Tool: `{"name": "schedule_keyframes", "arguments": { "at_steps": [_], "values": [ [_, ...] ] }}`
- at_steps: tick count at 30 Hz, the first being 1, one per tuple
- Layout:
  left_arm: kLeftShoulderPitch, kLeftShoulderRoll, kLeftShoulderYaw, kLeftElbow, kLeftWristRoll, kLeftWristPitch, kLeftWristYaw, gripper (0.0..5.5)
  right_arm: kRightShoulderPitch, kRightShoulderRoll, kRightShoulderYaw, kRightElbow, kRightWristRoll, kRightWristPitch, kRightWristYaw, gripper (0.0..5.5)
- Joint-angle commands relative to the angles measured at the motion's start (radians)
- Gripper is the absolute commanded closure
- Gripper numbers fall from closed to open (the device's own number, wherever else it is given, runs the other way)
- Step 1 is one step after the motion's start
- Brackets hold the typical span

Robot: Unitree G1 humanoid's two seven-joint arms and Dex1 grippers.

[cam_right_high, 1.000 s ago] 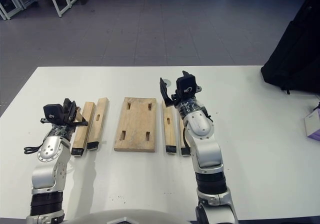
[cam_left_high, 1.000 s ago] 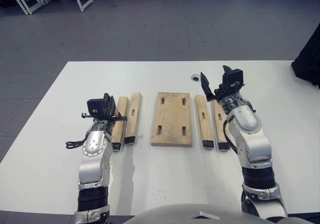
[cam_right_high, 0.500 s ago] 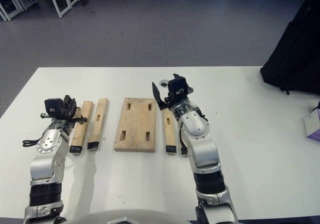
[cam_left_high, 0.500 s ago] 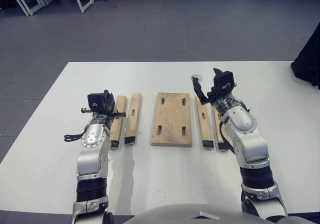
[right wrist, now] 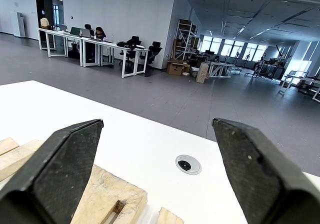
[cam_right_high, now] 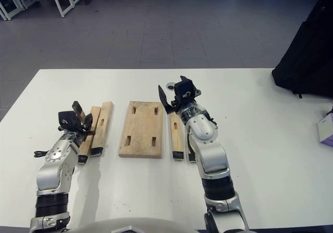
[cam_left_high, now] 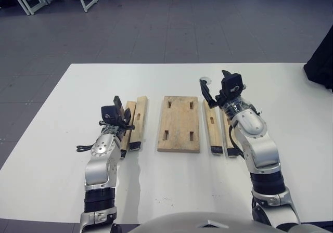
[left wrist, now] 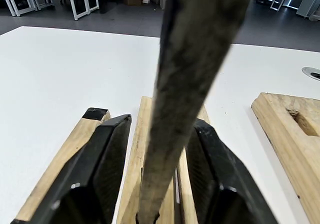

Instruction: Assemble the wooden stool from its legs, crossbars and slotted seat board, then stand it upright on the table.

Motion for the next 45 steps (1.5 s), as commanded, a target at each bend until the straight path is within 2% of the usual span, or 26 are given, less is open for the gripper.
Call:
{"name": "schedule_keyframes", "arguments": {
  "at_steps": [1, 5, 17, 21, 28, 32, 37, 41, 45],
  "values": [
    [-0.038, 0.017, 0.005, -0.015, 0.017, -0.016, 0.010, 3.67, -0.028, 0.003, -0.003, 0.013, -0.005, -0.021, -0.002, 1.51],
    [-0.045, 0.029, -0.008, -0.040, 0.035, -0.018, 0.004, 3.67, -0.031, -0.002, 0.004, 0.019, -0.016, -0.030, -0.003, 1.51],
    [-0.197, 0.064, 0.054, -0.167, -0.025, 0.049, 0.013, 3.67, -0.033, 0.011, 0.018, 0.026, -0.028, -0.037, -0.011, 1.51],
    [-0.280, 0.063, 0.118, -0.133, -0.125, 0.096, -0.002, 3.67, -0.025, 0.010, 0.027, 0.029, -0.025, -0.053, -0.001, 1.51],
    [-0.386, 0.121, 0.157, -0.034, -0.138, 0.060, -0.002, 3.67, -0.026, 0.012, 0.043, 0.043, -0.033, -0.072, -0.001, 1.51],
    [-0.375, 0.118, 0.112, 0.062, -0.112, 0.030, -0.037, 3.67, -0.025, 0.011, 0.039, 0.048, -0.041, -0.081, -0.002, 1.51],
    [-0.228, 0.084, 0.006, 0.359, -0.010, -0.066, -0.075, 3.67, -0.047, -0.002, 0.045, 0.063, -0.046, -0.127, 0.025, 1.51],
    [-0.259, 0.083, 0.020, 0.360, -0.027, -0.118, -0.084, 3.67, -0.065, -0.017, 0.003, 0.080, -0.031, -0.144, 0.031, 1.51],
    [-0.303, 0.073, 0.040, 0.262, -0.052, -0.111, -0.049, 3.67, -0.072, 0.007, -0.030, 0.082, 0.004, -0.150, 0.027, 1.51]
  ]
}}
